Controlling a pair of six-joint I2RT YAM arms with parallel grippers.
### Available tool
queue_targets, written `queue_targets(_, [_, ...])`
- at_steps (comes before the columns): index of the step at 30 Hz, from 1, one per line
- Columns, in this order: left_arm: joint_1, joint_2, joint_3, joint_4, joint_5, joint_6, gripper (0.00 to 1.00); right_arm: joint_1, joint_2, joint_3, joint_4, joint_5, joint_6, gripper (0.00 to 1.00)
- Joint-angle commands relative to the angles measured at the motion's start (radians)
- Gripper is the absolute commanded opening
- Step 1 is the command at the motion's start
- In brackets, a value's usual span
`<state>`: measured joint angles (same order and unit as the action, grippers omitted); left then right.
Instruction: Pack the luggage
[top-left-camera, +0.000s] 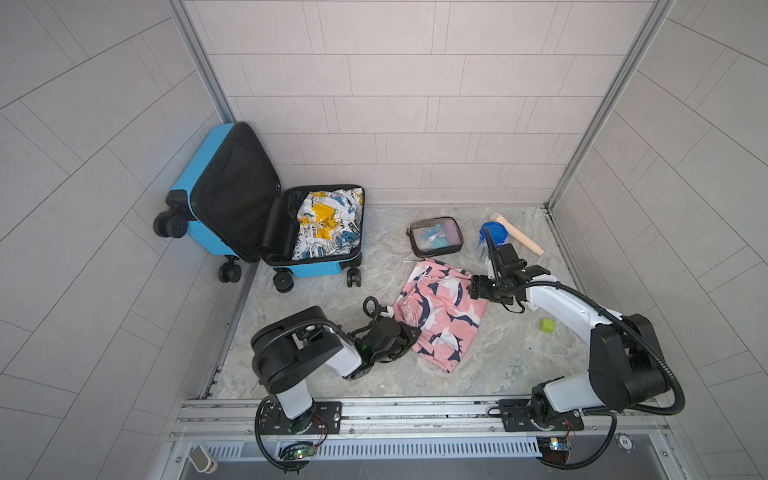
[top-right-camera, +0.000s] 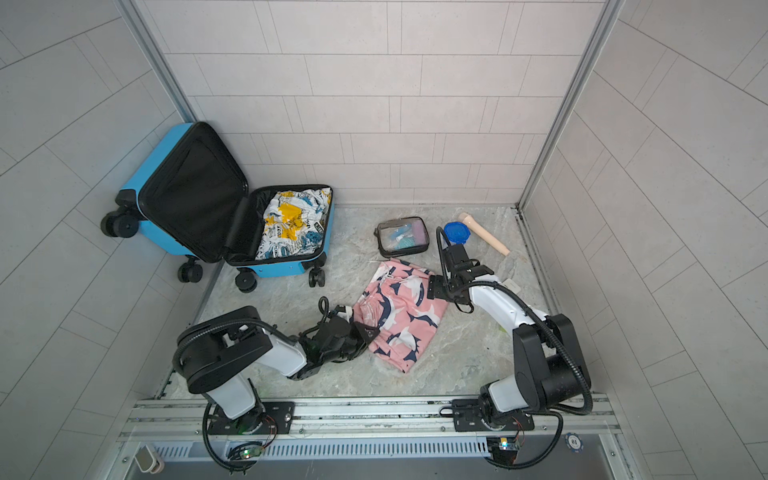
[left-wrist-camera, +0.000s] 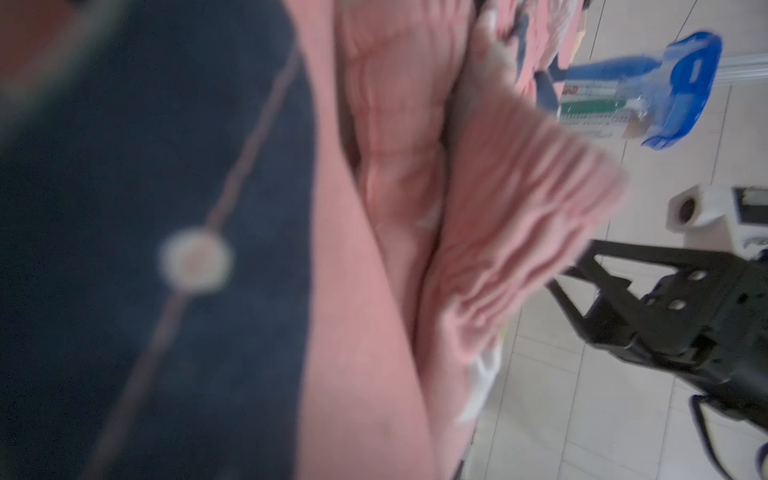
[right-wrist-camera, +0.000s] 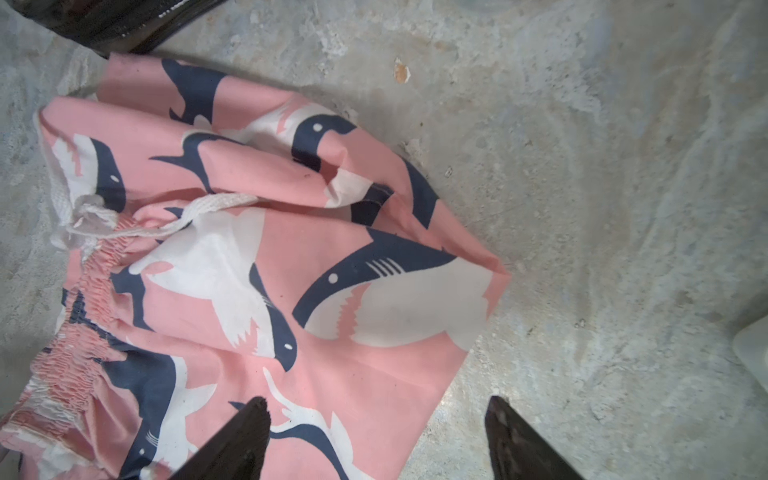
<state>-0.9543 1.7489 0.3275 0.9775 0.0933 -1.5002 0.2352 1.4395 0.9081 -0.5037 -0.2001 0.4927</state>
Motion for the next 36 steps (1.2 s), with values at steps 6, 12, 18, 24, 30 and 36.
queue_targets(6, [0.023, 0.088, -0.061, 0.033, 0.023, -0.040, 0.02, -0.001, -0.031, 0.000, -0.005, -0.038, -0.030, 0.83])
queue_targets(12, [0.034, -0.181, 0.054, -0.506, -0.007, 0.122, 0.00, -0.002, -0.028, 0.007, -0.009, -0.041, -0.045, 0.84])
queue_targets(18, [0.068, -0.400, 0.157, -0.962, -0.126, 0.250, 0.00, -0.002, -0.015, 0.000, 0.025, -0.095, -0.052, 0.85])
queue_targets(24, [0.205, -0.419, 0.213, -1.116, 0.015, 0.394, 0.03, 0.005, -0.008, -0.011, 0.089, -0.227, -0.074, 0.86])
queue_targets(30, [0.335, -0.456, 0.273, -1.263, 0.072, 0.525, 0.27, 0.045, 0.020, 0.011, 0.097, -0.262, -0.098, 0.86])
queue_targets(36, [0.375, -0.517, 0.247, -1.287, 0.100, 0.520, 0.65, 0.128, 0.084, 0.072, 0.099, -0.205, -0.091, 0.85])
